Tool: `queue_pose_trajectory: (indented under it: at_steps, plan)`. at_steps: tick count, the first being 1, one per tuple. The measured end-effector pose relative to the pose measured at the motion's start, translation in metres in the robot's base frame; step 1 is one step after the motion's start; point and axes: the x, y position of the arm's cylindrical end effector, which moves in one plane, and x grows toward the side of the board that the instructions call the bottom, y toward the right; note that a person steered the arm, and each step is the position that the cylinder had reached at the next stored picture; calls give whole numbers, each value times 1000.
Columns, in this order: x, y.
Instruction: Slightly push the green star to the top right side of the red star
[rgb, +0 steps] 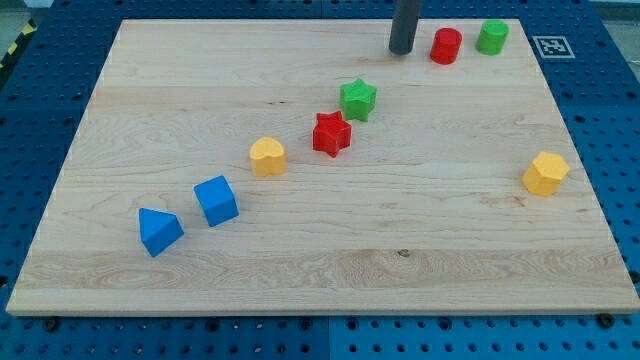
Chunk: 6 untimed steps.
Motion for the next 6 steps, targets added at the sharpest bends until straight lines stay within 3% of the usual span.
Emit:
queue_pose_trajectory:
  at_steps: [4,5,6]
  plan:
    - [-11,55]
    - [-11,20]
    - [-12,-54]
